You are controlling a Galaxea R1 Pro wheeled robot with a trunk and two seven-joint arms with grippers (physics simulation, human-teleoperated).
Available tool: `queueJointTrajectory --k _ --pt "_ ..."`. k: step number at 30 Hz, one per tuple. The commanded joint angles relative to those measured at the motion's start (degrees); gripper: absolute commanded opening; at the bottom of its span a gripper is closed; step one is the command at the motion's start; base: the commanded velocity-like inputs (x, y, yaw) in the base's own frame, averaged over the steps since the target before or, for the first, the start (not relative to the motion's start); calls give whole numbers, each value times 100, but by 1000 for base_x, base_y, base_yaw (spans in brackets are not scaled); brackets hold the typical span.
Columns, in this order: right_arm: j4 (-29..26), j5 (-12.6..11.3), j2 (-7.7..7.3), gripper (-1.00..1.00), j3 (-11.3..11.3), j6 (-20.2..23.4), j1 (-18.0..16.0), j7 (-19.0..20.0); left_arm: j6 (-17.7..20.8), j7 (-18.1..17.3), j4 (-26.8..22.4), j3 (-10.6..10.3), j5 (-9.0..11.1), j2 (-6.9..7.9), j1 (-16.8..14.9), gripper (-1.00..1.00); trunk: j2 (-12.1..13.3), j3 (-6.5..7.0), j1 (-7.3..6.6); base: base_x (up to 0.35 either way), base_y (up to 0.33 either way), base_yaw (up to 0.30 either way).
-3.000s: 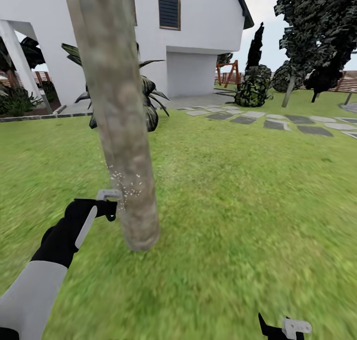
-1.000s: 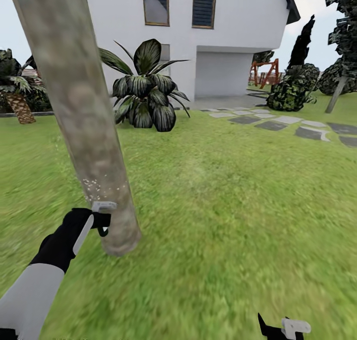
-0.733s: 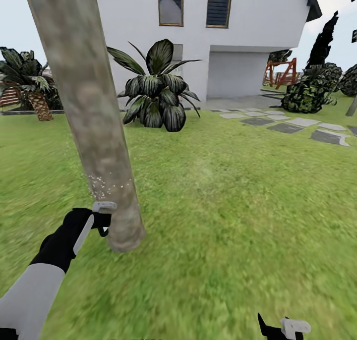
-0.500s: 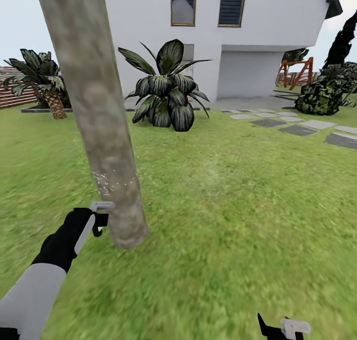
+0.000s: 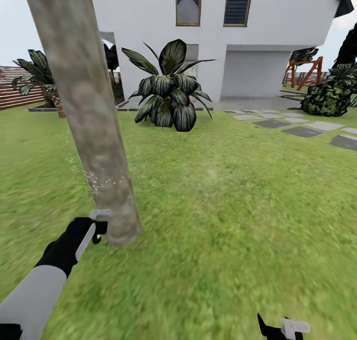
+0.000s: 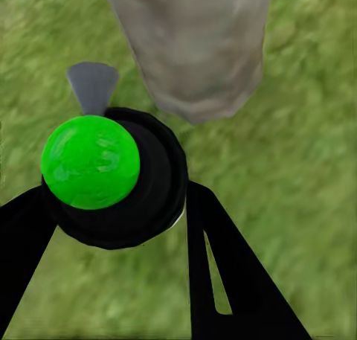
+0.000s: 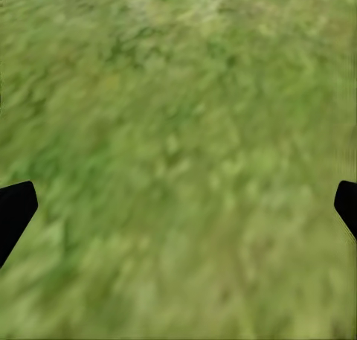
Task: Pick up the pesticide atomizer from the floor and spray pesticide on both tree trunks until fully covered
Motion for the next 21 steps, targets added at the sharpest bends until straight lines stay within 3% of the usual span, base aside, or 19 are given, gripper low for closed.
queueJointTrajectory --k 1,7,8,10,15,21 --pt "0 0 0 100 0 0 0 0 -10 0 16 1 -4 -1 0 -100 0 0 0 47 -273 270" --pt "-2 0 -17 100 -8 0 -1 -1 -25 5 27 11 -3 -2 0 -100 0 0 0 79 -273 50" --pt "-4 0 -17 100 -8 0 0 -6 -32 4 27 64 -3 -3 0 -100 0 0 0 85 -273 1" --pt "-1 0 -17 100 -8 0 0 -1 -51 1 27 363 -10 -10 0 -100 0 0 0 90 -273 0" --pt "-2 0 -12 100 -1 0 -1 0 -52 0 27 380 -11 -11 0 -100 0 0 0 93 -273 26" --pt "-2 0 -9 100 0 0 0 0 -54 0 39 366 -28 -11 0 -100 0 0 0 22 -273 253"
